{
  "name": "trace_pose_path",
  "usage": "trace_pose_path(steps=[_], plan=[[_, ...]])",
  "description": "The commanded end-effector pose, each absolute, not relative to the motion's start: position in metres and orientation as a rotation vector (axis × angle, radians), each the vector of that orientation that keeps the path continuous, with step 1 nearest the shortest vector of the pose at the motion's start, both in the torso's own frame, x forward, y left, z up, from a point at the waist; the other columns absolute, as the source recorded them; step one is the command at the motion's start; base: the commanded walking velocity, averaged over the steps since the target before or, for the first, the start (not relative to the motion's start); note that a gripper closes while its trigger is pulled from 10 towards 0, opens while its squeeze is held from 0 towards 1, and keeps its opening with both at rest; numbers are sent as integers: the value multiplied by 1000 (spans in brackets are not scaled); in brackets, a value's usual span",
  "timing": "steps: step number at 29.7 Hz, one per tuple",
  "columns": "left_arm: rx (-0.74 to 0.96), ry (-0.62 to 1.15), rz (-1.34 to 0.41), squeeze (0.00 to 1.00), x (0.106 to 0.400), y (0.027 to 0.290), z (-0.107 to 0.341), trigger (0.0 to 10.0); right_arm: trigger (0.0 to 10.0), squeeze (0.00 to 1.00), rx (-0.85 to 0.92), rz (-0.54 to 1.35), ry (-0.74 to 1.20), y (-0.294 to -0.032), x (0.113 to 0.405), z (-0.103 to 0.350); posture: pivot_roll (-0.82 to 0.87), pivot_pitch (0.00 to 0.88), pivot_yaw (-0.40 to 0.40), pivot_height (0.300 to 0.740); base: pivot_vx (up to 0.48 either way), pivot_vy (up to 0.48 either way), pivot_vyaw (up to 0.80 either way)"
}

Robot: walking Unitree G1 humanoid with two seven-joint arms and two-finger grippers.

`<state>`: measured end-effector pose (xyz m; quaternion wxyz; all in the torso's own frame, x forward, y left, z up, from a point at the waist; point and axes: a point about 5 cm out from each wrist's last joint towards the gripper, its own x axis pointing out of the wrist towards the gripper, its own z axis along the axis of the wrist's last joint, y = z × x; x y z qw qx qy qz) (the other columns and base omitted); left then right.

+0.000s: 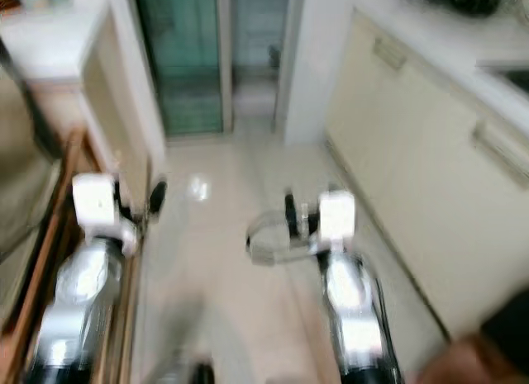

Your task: Restocking fridge

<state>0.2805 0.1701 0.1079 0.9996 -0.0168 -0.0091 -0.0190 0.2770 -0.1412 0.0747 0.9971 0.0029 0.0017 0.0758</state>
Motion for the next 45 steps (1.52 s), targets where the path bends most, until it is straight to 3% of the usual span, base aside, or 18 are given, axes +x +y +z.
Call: trace_pose_path(steps=[1, 2, 3, 14, 17, 18, 19, 20, 24, 28, 30, 32, 33, 38, 45], plan=[[-33, -46, -49, 0, 284, 167, 115, 10000, 10000, 843, 1, 148, 1, -143, 282, 78, -81, 0, -25, 727, 0, 0, 0], [-27, -47, -50, 0, 284, 167, 116, 10000, 10000, 843, -3, 152, 2, -143, 282, 78, -81, 0, -25, 727, 0, 0, 0], [-17, -53, -61, 0, 284, 166, 116, 10000, 10000, 0, -1, 160, 0, -142, 283, 78, -80, 0, -30, 727, 0, 0, 0], [5, -74, -53, 0, 287, 164, 122, 10000, 10000, 0, -48, 237, -18, -132, 295, 85, -54, 0, -56, 727, 0, 0, 265], [18, -72, -51, 0, 287, 164, 121, 10000, 10000, 43, -45, 247, -16, -130, 295, 84, -27, 0, -69, 727, 0, 0, 654], [27, -72, -49, 0, 287, 164, 122, 10000, 10000, 133, -38, 255, -17, -128, 296, 84, -27, 0, -69, 727, 0, 0, 613], [32, -72, -48, 0, 287, 164, 122, 10000, 10000, 133, -33, 261, -18, -127, 296, 84, -27, 0, -69, 727, 0, 0, 613], [41, -73, -49, 0, 288, 164, 123, 10000, 10000, 204, -35, 271, -20, -125, 295, 84, -27, 0, -69, 727, 0, 0, 563], [45, -74, -53, 0, 291, 162, 124, 10000, 10000, 251, -37, 290, -24, -120, 295, 85, -33, 0, -58, 727, 0, 0, 528], [62, -82, -61, 0, 294, 158, 127, 10000, 10000, 404, -23, 296, -15, -118, 294, 82, -47, 0, -46, 735, 0, 0, 478], [69, -84, -67, 0, 295, 156, 128, 10000, 10000, 420, -10, 292, -13, -118, 294, 82, -52, 0, -41, 740, 0, 0, 469], [72, -89, -82, 0, 296, 154, 129, 10000, 10000, 424, -12, 279, -25, -120, 292, 82, -56, 0, -40, 740, 0, 0, 413], [83, -103, -99, 0, 298, 152, 132, 10000, 10000, 369, -21, 264, -32, -123, 290, 82, -56, 0, -40, 740, 0, 0, 0], [95, -122, -129, 0, 300, 149, 136, 10000, 10000, 294, -20, 236, -24, -127, 289, 80, -62, 0, -39, 740, 0, 74, 0], [84, -142, -125, 0, 303, 149, 145, 10000, 10000, 294, -13, 232, -31, -126, 293, 81, -48, 0, -41, 740, 0, 480, 0]])
